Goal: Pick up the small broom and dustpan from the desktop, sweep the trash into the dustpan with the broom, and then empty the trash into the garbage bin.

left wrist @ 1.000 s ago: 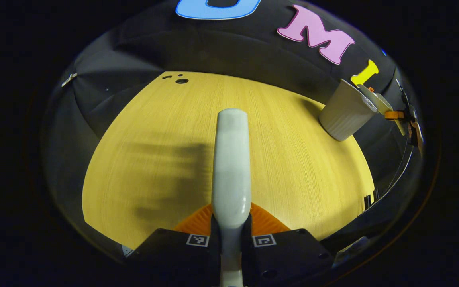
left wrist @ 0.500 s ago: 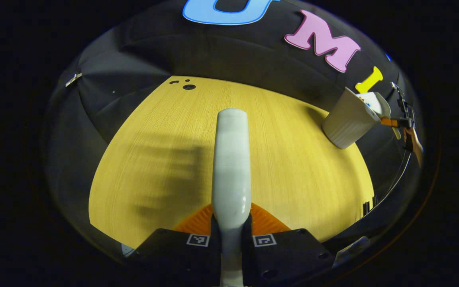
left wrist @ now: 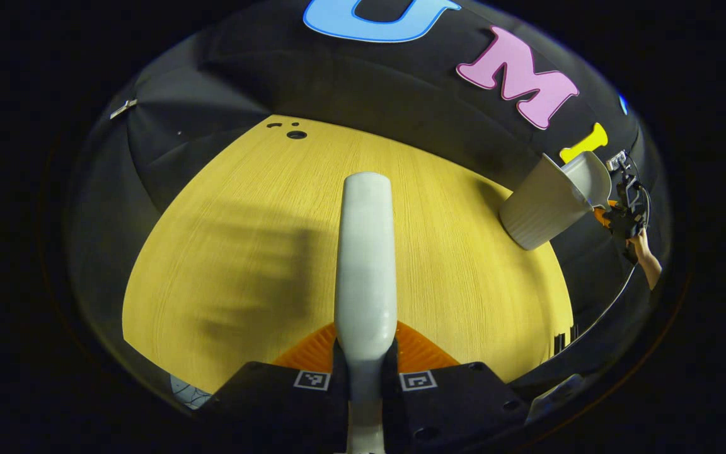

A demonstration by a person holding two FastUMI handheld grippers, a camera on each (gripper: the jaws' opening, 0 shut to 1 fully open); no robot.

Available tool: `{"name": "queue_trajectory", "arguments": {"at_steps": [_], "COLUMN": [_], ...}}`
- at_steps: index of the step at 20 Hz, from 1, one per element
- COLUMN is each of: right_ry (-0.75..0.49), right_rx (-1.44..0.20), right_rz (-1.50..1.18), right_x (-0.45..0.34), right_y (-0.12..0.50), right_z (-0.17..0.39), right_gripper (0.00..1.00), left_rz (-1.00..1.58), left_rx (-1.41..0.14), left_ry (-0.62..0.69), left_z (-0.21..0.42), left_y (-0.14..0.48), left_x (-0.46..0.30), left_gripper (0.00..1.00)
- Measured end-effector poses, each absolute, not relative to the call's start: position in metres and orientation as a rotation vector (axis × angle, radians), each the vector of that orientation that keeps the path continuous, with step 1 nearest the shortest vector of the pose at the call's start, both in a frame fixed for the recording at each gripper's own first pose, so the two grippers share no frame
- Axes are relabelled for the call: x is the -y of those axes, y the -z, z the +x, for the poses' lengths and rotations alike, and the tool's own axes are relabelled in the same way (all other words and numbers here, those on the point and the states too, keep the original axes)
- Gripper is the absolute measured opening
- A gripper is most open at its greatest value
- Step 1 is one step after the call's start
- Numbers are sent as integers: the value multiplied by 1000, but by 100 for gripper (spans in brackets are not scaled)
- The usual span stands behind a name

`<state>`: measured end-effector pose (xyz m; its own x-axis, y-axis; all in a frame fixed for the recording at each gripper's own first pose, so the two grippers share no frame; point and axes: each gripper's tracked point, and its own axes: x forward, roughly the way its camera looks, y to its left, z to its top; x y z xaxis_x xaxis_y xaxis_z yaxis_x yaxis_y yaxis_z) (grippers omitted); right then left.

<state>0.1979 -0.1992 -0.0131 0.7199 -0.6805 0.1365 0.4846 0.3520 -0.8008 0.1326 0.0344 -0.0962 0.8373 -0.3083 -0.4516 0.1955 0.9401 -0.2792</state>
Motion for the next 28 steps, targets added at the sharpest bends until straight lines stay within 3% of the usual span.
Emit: {"name": "queue_trajectory", "arguments": {"at_steps": [9,14,21,28], "right_ry": [842,852,736,691], "right_rx": [-192,-214,-270,-158], "right_rz": [-1355,-1331,-839,-593], "right_x": [207,222,220,185], "right_y": [-14,-15,4,-29], "right_z": [194,192,186,168], "right_gripper": [34,33,34,34], "left_rz": [-252,-244,-193,-145], "left_rx": [-516,-516,-454,-425], "left_ry": [243,236,225,238], "left_z": [124,122,125,121], "left_y": [100,99,86,71], "left_x": [-35,-32,-27,-25], "left_gripper": [26,26,26,26]}}
